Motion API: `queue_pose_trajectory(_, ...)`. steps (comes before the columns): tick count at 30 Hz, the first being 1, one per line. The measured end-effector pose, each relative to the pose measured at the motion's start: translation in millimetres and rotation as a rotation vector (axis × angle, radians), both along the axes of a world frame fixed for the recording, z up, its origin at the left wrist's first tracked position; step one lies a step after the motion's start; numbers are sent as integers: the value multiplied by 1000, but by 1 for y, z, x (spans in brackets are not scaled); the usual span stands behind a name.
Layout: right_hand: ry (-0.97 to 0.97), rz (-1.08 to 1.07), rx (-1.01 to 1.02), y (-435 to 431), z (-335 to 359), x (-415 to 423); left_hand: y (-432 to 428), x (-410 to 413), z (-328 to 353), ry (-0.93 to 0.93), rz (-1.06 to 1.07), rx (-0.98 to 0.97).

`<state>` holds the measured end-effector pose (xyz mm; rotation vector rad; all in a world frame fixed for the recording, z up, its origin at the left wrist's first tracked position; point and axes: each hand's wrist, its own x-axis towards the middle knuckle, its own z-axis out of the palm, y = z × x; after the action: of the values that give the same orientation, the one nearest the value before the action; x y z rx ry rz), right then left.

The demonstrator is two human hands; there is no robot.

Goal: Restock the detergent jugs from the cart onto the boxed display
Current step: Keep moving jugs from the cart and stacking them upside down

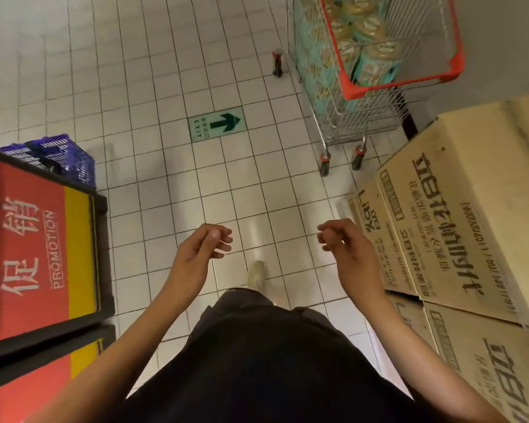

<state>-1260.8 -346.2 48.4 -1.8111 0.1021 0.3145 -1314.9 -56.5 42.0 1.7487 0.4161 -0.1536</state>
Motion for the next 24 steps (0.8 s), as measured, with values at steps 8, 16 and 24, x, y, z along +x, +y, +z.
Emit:
queue_pose_trajectory(8,-6,-57,7,66,6,76,60,107,-6,27,-128,-34)
queue_pose_trajectory(16,17,-48,-25,87,4,173,86,255,3,-93,-159,-81)
queue_pose_trajectory(24,53,-11,-10,135,-6,346,121,390,5,-72,-108,-30)
